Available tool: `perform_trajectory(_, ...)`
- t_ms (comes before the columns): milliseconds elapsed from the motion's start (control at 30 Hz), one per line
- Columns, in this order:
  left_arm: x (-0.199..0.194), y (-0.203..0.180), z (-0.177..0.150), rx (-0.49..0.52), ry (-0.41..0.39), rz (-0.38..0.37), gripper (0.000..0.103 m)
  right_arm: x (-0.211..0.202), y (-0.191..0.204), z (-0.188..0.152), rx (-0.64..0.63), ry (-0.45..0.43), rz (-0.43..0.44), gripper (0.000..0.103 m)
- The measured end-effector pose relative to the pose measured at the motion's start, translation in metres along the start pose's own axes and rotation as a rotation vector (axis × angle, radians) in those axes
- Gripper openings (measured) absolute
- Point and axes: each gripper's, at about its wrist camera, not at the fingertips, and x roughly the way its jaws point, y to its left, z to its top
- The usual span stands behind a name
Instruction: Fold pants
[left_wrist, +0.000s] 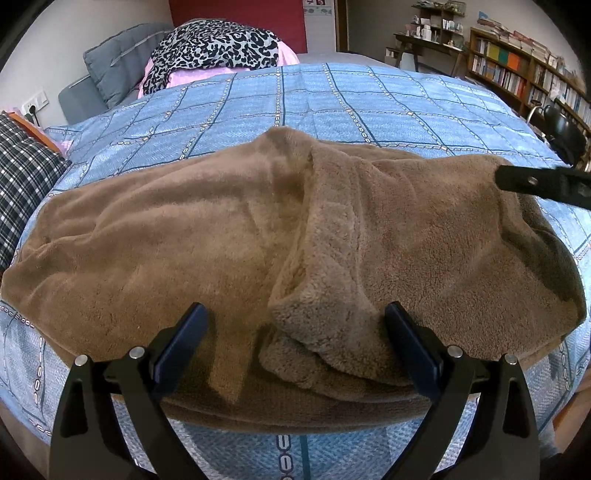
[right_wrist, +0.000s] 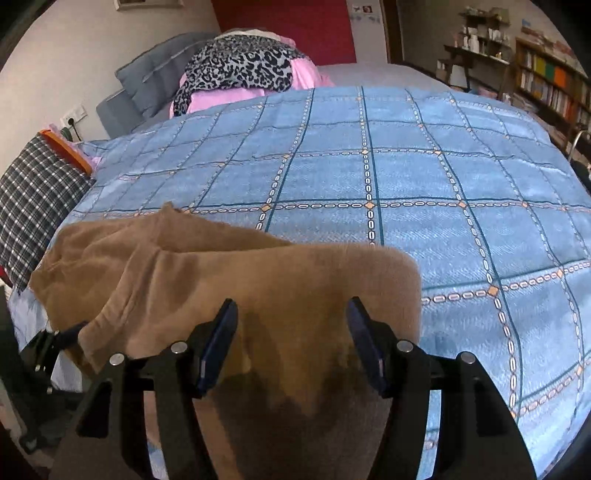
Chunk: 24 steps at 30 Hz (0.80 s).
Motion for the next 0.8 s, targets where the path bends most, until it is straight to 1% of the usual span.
perform_trajectory(67, 0.0, 0.0, 0.0, 0.001, -0.001, 0.0, 0.098, 0.012, -0.003, 0.006, 0.012, 0.023, -0.014, 0.061)
perform_trajectory(200, 0.001, -0.001, 0.001, 0.005, -0.003, -0.004, 0.098, 0.038, -0.013, 0.009, 0.056, 0.094, 0.003, 0.061)
perform_trajectory(367, 0.003, 0.0, 0.002, 0.004, 0.001, -0.013, 0.098, 0.052, -0.009, 0.001, 0.018, 0.11, -0.027, 0.062)
perform_trajectory(500, 0.001, 0.004, 0.003, -0.015, 0.007, -0.028, 0.098, 0.054, -0.003, 0.0, -0.012, 0.106, -0.05, 0.062)
perform_trajectory(600, -0.004, 0.012, 0.005, -0.051, 0.01, -0.046, 0.098, 0.051, -0.002, 0.0, -0.014, 0.099, -0.053, 0.062)
perform_trajectory(733, -0.015, 0.034, 0.006, -0.114, -0.007, -0.044, 0.098, 0.035, 0.002, 0.0, -0.018, 0.043, -0.069, 0.062)
perform_trajectory(800, -0.019, 0.05, 0.005, -0.165, -0.01, -0.061, 0.098, 0.026, 0.006, 0.0, -0.023, 0.006, -0.073, 0.062)
